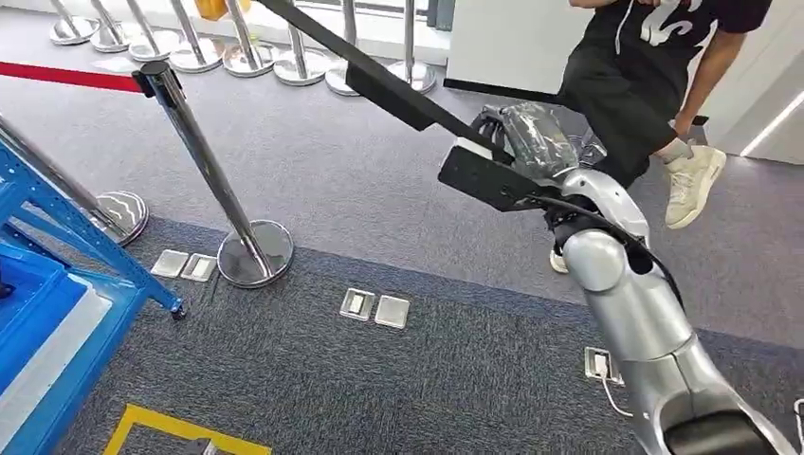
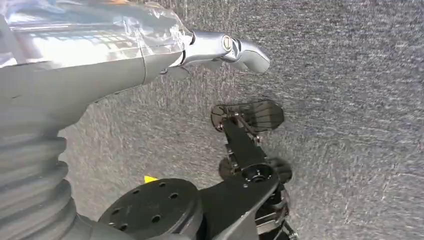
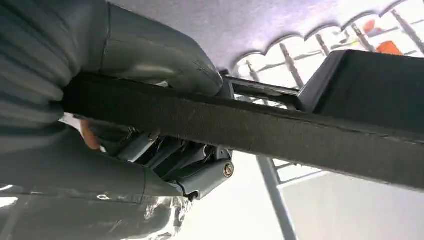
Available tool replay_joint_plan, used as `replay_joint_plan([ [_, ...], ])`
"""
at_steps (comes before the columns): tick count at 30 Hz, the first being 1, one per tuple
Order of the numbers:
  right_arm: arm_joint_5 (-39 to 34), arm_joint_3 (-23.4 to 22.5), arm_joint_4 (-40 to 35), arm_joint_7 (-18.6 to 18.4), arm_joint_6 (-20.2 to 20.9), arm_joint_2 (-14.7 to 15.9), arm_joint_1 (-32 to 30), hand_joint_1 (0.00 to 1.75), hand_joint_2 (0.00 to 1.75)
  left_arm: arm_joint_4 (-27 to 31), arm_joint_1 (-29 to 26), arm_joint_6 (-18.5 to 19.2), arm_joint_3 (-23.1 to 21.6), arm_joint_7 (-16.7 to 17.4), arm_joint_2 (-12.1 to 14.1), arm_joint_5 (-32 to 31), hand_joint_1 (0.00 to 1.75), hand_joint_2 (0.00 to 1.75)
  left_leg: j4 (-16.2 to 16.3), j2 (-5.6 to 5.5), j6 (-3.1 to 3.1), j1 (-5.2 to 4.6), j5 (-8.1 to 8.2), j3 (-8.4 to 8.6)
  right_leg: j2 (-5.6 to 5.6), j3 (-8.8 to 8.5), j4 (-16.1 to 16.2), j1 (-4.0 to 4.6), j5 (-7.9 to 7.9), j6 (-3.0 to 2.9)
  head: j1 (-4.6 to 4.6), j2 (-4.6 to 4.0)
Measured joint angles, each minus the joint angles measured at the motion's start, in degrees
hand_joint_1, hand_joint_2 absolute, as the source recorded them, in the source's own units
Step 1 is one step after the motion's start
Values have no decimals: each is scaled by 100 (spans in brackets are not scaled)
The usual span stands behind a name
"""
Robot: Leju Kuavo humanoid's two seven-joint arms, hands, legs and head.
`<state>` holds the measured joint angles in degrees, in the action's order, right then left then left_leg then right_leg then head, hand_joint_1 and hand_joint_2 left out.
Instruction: Take the parts from the cabinet and place them on the table.
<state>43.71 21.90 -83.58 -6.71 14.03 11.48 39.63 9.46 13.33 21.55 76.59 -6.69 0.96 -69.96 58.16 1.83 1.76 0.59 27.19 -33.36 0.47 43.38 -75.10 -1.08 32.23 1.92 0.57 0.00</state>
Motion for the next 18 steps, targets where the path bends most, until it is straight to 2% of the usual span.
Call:
replay_joint_plan([
  [1, 0, -4, 0, 0, 0, 4, 2, 171, 175, 0, 3, 0, 0, 0, 0, -7, 0, 175, 10, 47, -19, 7, 12, 3, -27, -206, 381, -22, -219, 18, 33, 0],
  [2, 2, -13, 0, 0, -4, 7, 11, 171, 175, 0, 6, 0, 0, 0, -2, -18, 0, 175, 27, 90, -47, 22, 30, 8, -78, -480, 903, -39, -457, 30, 64, 0],
  [3, 2, -20, 0, 2, -7, 4, 15, 171, 175, 0, 14, 0, 0, 0, -2, -24, 0, 175, 61, 120, -87, 26, 57, 10, -225, -751, 1417, -42, -638, 40, 87, 0],
  [4, 2, -22, 0, 7, -11, 4, 15, 171, 175, 2, 28, -2, 0, 0, 6, -24, 0, 175, 88, 152, -134, -11, 83, -10, -341, -779, 1510, 29, -539, 16, 125, 0],
  [5, 2, -24, -2, 7, -13, 4, 15, 171, 175, 2, 38, -2, -2, 0, 7, -26, 0, 175, 107, 163, -166, -12, 92, -8, -248, -770, 1541, 21, -577, -73, 119, 0],
  [6, 9, -26, -2, 7, -13, 7, 9, 171, 175, 2, 43, -2, -2, 0, 5, -26, 0, 175, 106, 177, -187, -17, 88, 5, -225, -762, 1542, 29, -574, -96, 77, 0],
  [8, 11, -37, -4, 7, -15, 20, 18, 171, 175, 0, 43, -5, -4, 0, -7, -33, 0, 175, 81, 255, -257, 21, 87, 31, -138, -752, 1555, 53, -593, -181, 53, 0],
  [9, 13, -39, -7, 13, -22, 15, 27, 171, 175, 0, 49, -11, -4, -2, -9, -33, 0, 175, 138, 158, -305, 54, 160, 27, -122, -772, 1591, 26, -620, -227, 50, 0],
  [10, 17, -42, -7, 22, -28, 13, 48, 171, 175, 0, 54, -33, -6, -6, -11, -33, 0, 175, 322, -7, -316, 55, 304, -38, -88, -773, 1598, 30, -626, -244, 9, 0],
  [11, 33, -42, -7, 28, -31, 13, 58, 171, 175, 0, 51, -37, -4, -7, -11, -35, 0, 175, 702, -80, -314, 54, 533, -202, -57, -772, 1596, 35, -628, -274, -39, 0],
  [12, 33, -42, -7, 42, -31, 9, 57, 171, 175, 0, 44, -37, -7, -7, -11, -37, 0, 175, 1142, -114, -312, 42, 737, -402, -22, -772, 1596, 47, -626, -290, -90, 0],
  [13, 39, -42, -4, 42, -31, 4, 57, 171, 175, 0, 33, -53, -7, -7, -11, -37, 0, 175, 1554, -127, -305, 35, 874, -604, 25, -772, 1594, 66, -625, -302, -122, 0],
  [14, 48, -42, 0, 42, -31, 4, 56, 171, 175, 0, 25, -57, -9, -7, -11, -44, 0, 175, 1788, -130, -290, 31, 893, -729, 82, -771, 1589, 85, -627, -307, -146, 0],
  [15, 48, -42, 0, 42, -26, 4, 56, 171, 175, 0, 24, -72, -9, -7, -13, -46, 0, 175, 1733, -132, -264, 24, 783, -719, 137, -773, 1584, 96, -626, -309, -160, 0],
  [16, 48, -42, 0, 39, -24, 4, 58, 171, 175, 0, 27, -77, -13, -7, -15, -48, 0, 175, 1463, -139, -228, 11, 579, -611, 191, -775, 1575, 106, -625, -311, -173, 0],
  [17, 48, -42, -2, 35, -24, 4, 59, 171, 175, 0, 30, -79, -15, -7, -15, -50, 0, 175, 1036, -175, -183, -3, 320, -426, 244, -780, 1567, 108, -624, -310, -186, 0],
  [18, 48, -44, -4, 31, -24, 4, 59, 171, 175, 0, 31, -90, -17, -7, -15, -52, 0, 175, 518, -281, -137, -18, 50, -199, 298, -791, 1563, 107, -618, -305, -205, 0],
])
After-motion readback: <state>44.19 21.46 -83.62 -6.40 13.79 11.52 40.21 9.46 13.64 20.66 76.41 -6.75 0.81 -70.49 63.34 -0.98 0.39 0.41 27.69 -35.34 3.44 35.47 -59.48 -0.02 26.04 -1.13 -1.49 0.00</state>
